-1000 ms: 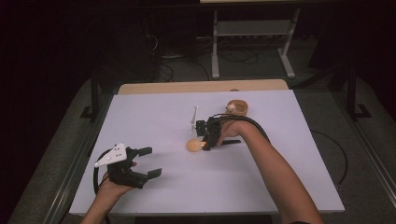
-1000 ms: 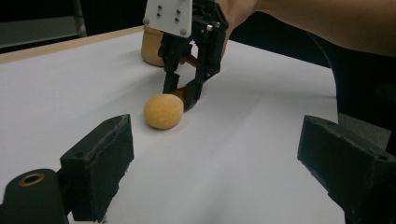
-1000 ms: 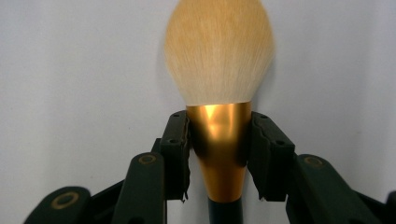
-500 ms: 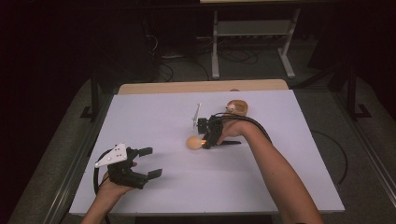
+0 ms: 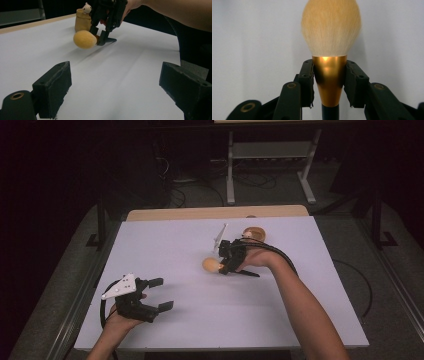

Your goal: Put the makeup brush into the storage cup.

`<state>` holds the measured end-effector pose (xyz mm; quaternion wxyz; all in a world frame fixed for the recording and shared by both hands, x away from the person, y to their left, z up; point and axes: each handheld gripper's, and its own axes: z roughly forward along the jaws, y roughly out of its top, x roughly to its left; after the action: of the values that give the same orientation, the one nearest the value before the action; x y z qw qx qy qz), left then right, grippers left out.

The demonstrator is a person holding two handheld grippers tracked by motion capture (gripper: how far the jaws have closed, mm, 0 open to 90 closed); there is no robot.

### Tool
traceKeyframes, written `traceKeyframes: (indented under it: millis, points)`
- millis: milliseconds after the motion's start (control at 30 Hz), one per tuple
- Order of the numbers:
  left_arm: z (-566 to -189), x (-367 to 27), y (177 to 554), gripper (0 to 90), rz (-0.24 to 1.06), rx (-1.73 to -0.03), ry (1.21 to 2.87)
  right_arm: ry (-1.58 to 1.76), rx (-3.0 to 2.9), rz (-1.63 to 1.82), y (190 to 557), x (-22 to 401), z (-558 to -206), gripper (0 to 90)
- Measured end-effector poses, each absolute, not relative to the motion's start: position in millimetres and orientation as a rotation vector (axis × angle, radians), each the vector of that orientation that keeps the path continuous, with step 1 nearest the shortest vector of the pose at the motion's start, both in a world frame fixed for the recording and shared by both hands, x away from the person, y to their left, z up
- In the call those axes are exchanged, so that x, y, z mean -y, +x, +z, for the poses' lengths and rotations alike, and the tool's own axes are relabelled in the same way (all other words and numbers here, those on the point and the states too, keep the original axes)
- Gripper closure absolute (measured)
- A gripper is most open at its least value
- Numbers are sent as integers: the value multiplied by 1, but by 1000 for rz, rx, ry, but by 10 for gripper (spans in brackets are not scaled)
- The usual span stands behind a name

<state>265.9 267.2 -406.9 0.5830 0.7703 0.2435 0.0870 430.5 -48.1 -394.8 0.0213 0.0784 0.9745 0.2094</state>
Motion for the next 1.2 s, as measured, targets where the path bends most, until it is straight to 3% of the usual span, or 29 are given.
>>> traceKeyframes:
  millis: [1200]
  points:
    - [-408, -267, 267, 101, 205, -566, 1802, 741, -2664, 1163, 405, 109, -375, 614]
